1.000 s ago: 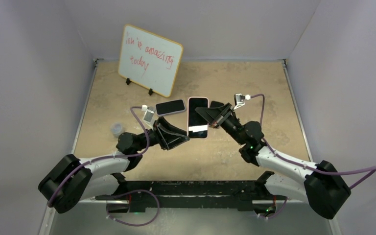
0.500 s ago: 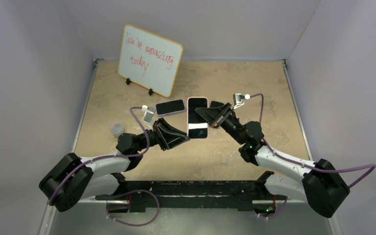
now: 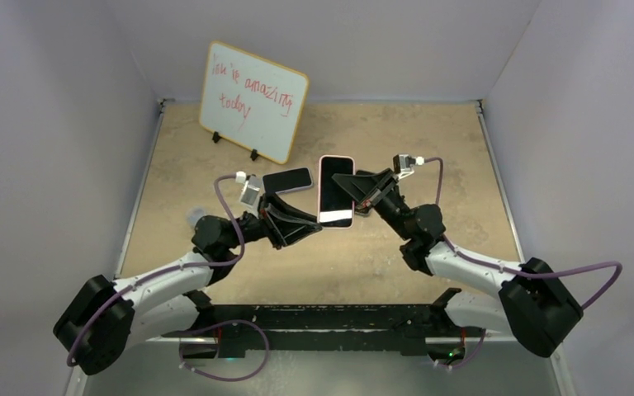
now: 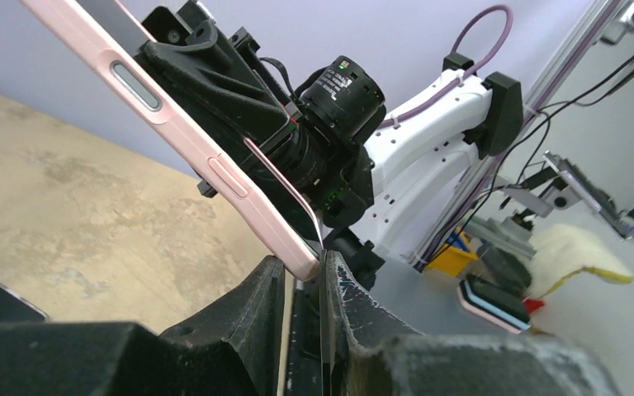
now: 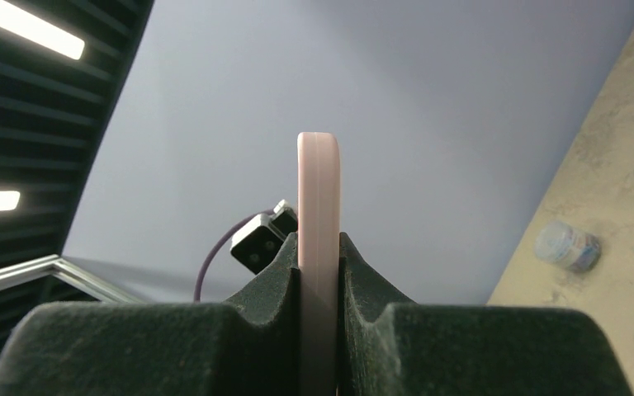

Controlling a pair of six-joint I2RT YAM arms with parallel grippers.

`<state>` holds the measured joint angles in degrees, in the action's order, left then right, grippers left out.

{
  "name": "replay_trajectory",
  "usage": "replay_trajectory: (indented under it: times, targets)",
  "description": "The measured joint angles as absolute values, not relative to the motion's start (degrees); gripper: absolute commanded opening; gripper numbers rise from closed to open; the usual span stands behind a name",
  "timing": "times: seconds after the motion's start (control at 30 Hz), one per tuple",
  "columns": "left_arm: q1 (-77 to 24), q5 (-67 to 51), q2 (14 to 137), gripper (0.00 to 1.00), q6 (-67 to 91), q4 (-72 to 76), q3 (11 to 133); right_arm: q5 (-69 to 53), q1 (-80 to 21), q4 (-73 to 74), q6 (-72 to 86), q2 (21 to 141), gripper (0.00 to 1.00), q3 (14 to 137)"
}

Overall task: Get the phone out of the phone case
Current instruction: Remove the phone case from the phone.

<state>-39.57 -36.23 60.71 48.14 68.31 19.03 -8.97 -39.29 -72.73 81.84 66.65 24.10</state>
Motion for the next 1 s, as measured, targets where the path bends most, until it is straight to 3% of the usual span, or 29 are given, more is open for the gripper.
replay_trajectory:
  times: [0.47, 1.0]
  targets:
    - [-40.64, -37.54, 60.01, 0.0, 31.9, 60.05, 23.11, -7.79, -39.27, -84.36, 93.54, 76.55, 0.0, 24.32]
    - [-41.41, -32.67, 60.62, 0.01, 31.4, 52.99, 28.73, -0.36, -39.03, -78.41, 91.26, 71.24, 0.0, 25.19]
